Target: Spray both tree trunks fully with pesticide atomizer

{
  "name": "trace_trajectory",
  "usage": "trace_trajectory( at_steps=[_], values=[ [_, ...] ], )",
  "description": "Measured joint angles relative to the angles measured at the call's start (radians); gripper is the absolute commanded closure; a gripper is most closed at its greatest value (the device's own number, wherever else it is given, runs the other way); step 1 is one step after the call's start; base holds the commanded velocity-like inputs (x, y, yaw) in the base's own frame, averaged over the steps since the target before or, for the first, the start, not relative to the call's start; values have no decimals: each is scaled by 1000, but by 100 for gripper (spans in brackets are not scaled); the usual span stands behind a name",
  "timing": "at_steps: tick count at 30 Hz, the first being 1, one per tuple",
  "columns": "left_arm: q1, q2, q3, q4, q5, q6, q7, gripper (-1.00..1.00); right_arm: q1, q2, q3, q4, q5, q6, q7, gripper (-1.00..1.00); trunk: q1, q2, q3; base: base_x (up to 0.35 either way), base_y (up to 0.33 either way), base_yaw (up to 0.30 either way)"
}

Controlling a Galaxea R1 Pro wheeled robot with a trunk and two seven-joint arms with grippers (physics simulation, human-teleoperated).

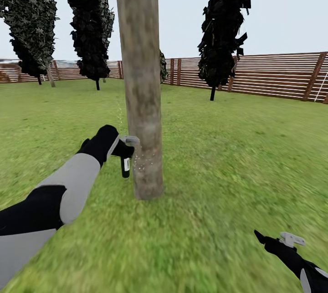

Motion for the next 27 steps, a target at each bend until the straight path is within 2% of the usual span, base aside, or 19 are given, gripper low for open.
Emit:
trace_trajectory(
  at_steps=[5,17,21,27],
  values=[
    [-33,0,0,0,1,1,-1,100,0,0,1,0,0,0,0,-100,0,0,0,0,0,0],
    [-50,0,1,0,1,2,-1,100,0,0,1,-1,1,0,2,-100,0,0,0,0,0,0],
    [-149,0,1,-1,4,8,-2,100,0,0,1,-2,1,0,1,-100,0,0,0,0,0,0],
    [-222,0,1,2,4,10,-52,100,0,0,1,-1,2,0,0,-100,0,0,0,0,0,0]
  ],
)
